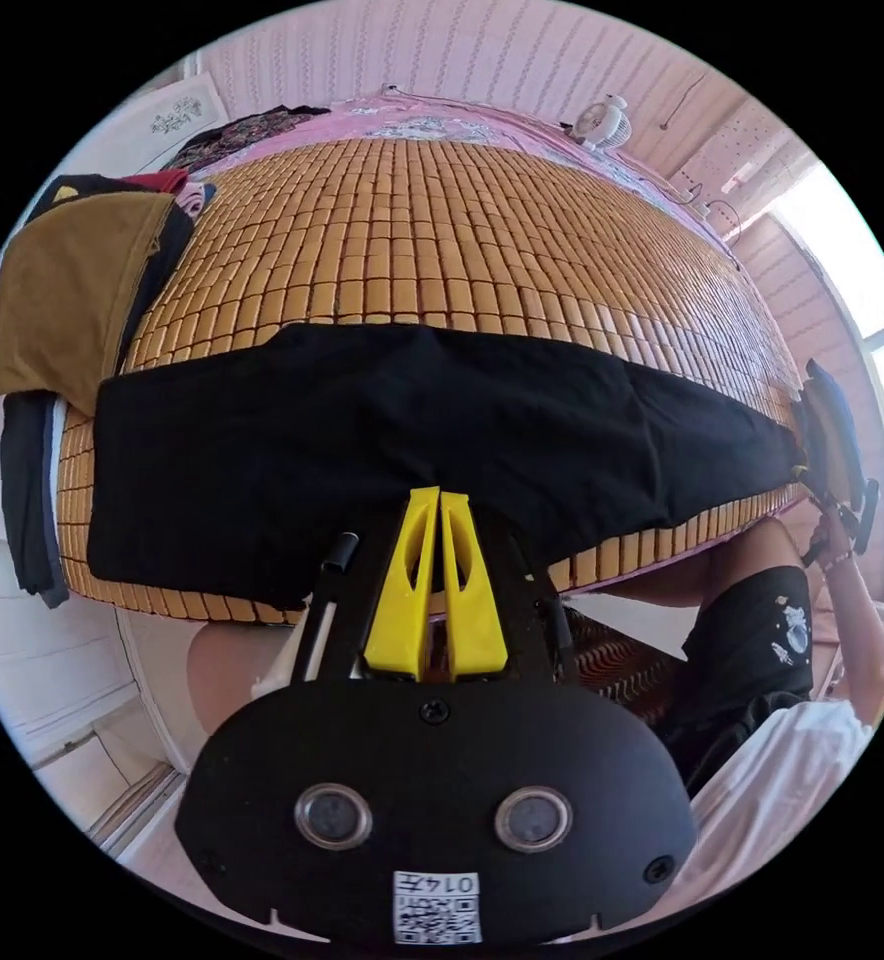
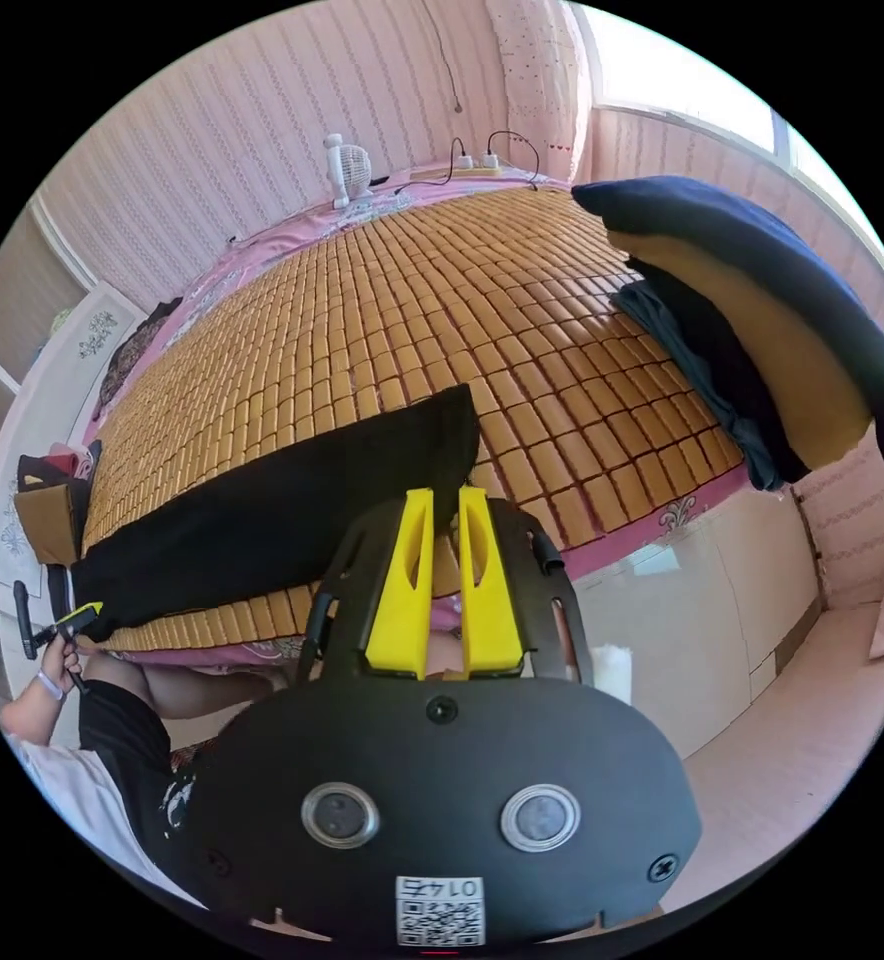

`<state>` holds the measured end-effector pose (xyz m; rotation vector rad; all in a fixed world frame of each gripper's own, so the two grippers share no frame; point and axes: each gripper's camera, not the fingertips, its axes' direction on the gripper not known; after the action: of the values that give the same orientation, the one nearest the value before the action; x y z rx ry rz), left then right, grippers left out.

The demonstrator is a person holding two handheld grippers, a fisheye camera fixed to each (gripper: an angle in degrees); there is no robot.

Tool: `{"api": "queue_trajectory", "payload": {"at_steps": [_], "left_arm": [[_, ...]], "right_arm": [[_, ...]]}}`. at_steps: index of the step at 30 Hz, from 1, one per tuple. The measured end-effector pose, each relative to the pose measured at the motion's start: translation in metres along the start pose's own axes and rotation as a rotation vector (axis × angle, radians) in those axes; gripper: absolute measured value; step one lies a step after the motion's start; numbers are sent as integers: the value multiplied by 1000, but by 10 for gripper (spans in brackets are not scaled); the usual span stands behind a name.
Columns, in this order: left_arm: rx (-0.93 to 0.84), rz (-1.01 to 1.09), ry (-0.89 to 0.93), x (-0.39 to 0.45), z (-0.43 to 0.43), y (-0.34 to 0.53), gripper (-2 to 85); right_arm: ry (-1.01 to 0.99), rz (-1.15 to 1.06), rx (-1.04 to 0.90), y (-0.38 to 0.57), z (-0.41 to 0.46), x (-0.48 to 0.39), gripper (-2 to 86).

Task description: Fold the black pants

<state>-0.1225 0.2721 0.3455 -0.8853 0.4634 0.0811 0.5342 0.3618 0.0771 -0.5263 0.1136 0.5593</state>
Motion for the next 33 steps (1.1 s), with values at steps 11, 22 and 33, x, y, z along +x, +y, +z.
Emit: {"api": "queue_trajectory", "payload": {"at_steps": [11,22,33], "left_arm": [[20,102,418,94,21,-37,-10],[190,109,530,32,-44,3,-10],[141,-41,543,-18,-34,17,-10]], "right_arm": [[-2,-171,524,-41,-181,-35,35],[-588,-763,160,-3,-112,-258,89],[-319,-968,-210,43,3,-361,104]]}}
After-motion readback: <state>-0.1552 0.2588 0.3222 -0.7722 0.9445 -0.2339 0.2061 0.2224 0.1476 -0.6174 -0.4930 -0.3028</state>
